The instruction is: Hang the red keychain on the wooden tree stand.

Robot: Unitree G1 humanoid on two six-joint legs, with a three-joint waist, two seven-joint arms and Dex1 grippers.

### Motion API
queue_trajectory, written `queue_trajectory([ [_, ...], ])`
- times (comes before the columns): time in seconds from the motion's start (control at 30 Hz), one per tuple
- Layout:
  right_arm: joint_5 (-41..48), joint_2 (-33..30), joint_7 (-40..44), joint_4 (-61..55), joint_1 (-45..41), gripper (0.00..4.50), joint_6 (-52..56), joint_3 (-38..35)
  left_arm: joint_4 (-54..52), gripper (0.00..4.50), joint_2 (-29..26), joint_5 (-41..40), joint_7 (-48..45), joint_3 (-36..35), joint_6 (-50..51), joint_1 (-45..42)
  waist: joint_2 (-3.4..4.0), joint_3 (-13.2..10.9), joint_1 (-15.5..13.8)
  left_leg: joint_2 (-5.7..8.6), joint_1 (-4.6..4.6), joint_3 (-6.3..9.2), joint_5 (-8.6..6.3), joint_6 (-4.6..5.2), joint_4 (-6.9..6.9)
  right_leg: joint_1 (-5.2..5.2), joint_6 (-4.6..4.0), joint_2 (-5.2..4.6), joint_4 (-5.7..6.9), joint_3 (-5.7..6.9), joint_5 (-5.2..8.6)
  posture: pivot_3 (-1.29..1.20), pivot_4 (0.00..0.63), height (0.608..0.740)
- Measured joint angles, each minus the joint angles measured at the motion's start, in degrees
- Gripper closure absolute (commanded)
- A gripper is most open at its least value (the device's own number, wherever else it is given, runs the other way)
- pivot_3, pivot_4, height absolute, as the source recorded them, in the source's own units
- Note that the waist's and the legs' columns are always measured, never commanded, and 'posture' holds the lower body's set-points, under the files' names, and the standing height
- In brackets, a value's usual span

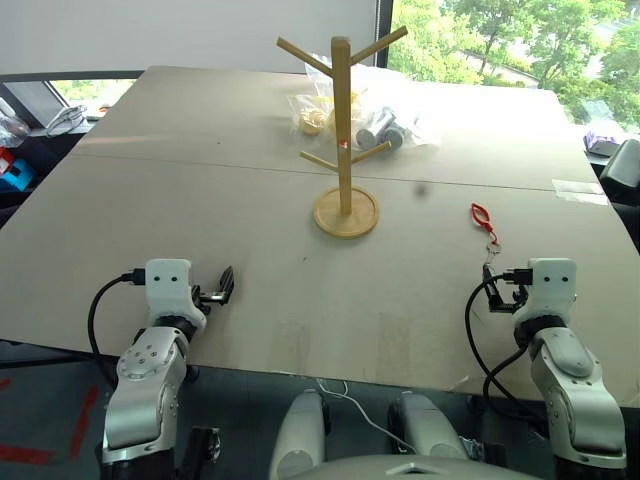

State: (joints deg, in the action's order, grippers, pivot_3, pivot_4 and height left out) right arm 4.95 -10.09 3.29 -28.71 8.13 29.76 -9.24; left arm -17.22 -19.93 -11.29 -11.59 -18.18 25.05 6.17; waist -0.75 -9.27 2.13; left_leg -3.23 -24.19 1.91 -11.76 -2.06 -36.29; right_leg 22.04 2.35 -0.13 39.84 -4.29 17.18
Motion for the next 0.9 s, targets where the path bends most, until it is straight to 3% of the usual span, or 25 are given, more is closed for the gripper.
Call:
queue_trajectory([
  [0.07,0.0,-0.3,0.5,0.0,-0.2,0.00,0.1,0.1,0.0,0.06,-0.4,-0.4,-0.9,0.0,0.4,-0.2,0.00,0.0,0.0,0.00,0.00,0.00,0.00,0.00,0.00,0.00,0.00,0.00,0.00,0.00,0.00,0.00,0.150,0.740],
  [0.17,1.9,-10.9,7.9,3.7,-9.9,0.00,3.2,0.1,-0.2,0.06,-16.5,-9.1,-18.2,2.8,8.6,-7.3,-0.19,-0.7,0.1,-0.02,-0.05,0.06,0.09,-0.09,-0.04,0.08,0.19,0.07,0.01,0.04,0.11,0.00,0.150,0.740],
  [0.23,3.4,-12.9,10.3,4.0,-14.6,0.00,4.4,-1.1,-2.8,0.06,-20.6,-12.8,-24.6,3.2,10.4,-12.7,-0.26,-0.5,0.2,-0.02,0.02,0.00,0.04,-0.03,0.00,-0.04,0.19,0.05,-0.10,-0.01,0.11,0.00,0.150,0.740],
  [0.43,9.2,-19.3,19.3,15.6,-25.2,0.00,13.3,-0.4,-5.3,0.06,-22.0,-20.4,-36.9,15.6,16.3,-29.9,-0.38,-0.8,0.1,0.04,-0.44,0.08,-0.02,0.04,-0.02,0.23,0.07,0.04,-0.14,0.04,0.03,0.00,0.150,0.740],
  [0.67,10.8,-21.0,21.8,25.3,-29.5,0.00,16.2,0.0,-3.9,0.06,-22.8,-21.5,-45.4,22.7,16.4,-37.4,-0.32,-0.9,0.3,0.03,-0.54,0.06,-0.01,0.05,-0.01,0.46,0.06,0.08,0.04,0.01,0.04,0.00,0.150,0.740],
  [0.9,9.5,-21.7,24.9,32.9,-32.1,0.00,11.8,1.7,1.4,0.06,-20.9,-19.8,-49.3,24.6,12.8,-42.0,-0.32,-0.8,0.4,0.03,-0.55,0.03,-0.01,0.05,-0.07,0.44,0.06,0.09,0.02,-0.02,0.03,0.00,0.150,0.740],
])
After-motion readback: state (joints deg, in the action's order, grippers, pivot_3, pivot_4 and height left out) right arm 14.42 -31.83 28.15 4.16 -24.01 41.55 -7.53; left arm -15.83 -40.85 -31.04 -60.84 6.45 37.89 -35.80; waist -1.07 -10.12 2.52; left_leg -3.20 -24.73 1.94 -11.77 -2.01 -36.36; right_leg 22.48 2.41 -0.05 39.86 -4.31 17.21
